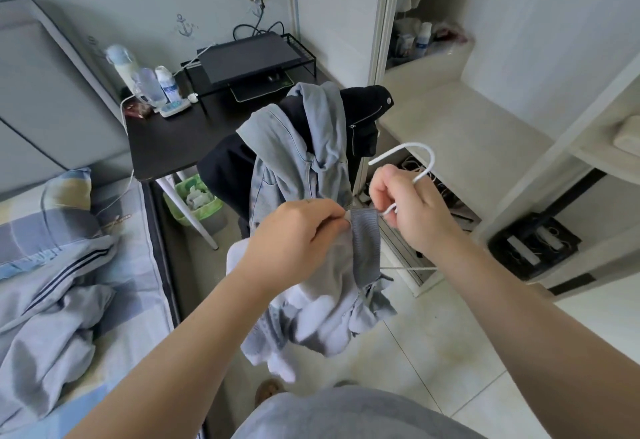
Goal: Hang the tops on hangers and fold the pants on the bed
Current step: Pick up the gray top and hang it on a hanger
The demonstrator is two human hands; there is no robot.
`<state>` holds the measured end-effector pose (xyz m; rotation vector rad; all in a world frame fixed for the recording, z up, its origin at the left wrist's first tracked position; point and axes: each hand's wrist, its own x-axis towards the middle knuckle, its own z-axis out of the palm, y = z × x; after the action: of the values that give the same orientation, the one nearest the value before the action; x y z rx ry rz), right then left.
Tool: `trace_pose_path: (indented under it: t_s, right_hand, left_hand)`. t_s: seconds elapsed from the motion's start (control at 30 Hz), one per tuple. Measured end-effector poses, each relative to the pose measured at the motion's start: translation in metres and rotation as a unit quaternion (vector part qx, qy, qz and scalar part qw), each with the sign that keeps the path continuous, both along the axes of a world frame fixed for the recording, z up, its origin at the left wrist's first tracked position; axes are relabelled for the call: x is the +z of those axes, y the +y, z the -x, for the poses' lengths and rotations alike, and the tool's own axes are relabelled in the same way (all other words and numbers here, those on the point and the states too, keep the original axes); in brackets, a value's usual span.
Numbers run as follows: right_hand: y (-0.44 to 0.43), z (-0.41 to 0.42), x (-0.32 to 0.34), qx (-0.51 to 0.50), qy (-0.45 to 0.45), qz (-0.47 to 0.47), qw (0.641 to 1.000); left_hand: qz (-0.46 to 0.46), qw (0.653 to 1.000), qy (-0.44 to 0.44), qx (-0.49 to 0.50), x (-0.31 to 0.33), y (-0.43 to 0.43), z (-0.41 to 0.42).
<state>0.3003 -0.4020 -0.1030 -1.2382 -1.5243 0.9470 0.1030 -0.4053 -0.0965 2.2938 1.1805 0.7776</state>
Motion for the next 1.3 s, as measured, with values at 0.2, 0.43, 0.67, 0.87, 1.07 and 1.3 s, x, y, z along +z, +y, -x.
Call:
trace_pose_path:
  t_s: [0.2, 0.43, 0.67, 0.87, 1.07, 1.3]
  right_hand:
    - [-0.002, 0.011, -0.017, 0.013, -0.027, 0.028, 0.999]
    - [-0.031, -0.014, -0.034, -0.163, -0.125, -0.154, 0.966]
    - [-0.041, 0.014, -0.071, 0.036, -0.141, 0.052, 0.988]
    - [-0.032, 0.023, -0.075, -0.003, -0.142, -0.061, 0.988]
    - [-0.037, 0.027, -0.093, 0.064, -0.052, 0.110, 0.990]
    - [-0.023, 0.000, -0.147, 0.082, -0.369, 0.093, 0.921]
  left_hand:
    - [0.030, 1.000, -0.003, 0.006, -0.012, -0.006, -0.001]
    - [0.035, 0.992, -0.052, 0.110, -0.022, -0.007, 0.017]
    - [0.024, 0.977, -0.133, 0.164, -0.012, -0.011, 0.011]
    - [0.053, 0.968, -0.165, 0.183, -0.015, -0.006, 0.008]
    - [0.057, 0.963, -0.191, 0.180, -0.015, -0.003, 0.010]
    - [0.069, 0.964, -0.183, 0.178, -0.013, 0.006, 0.029]
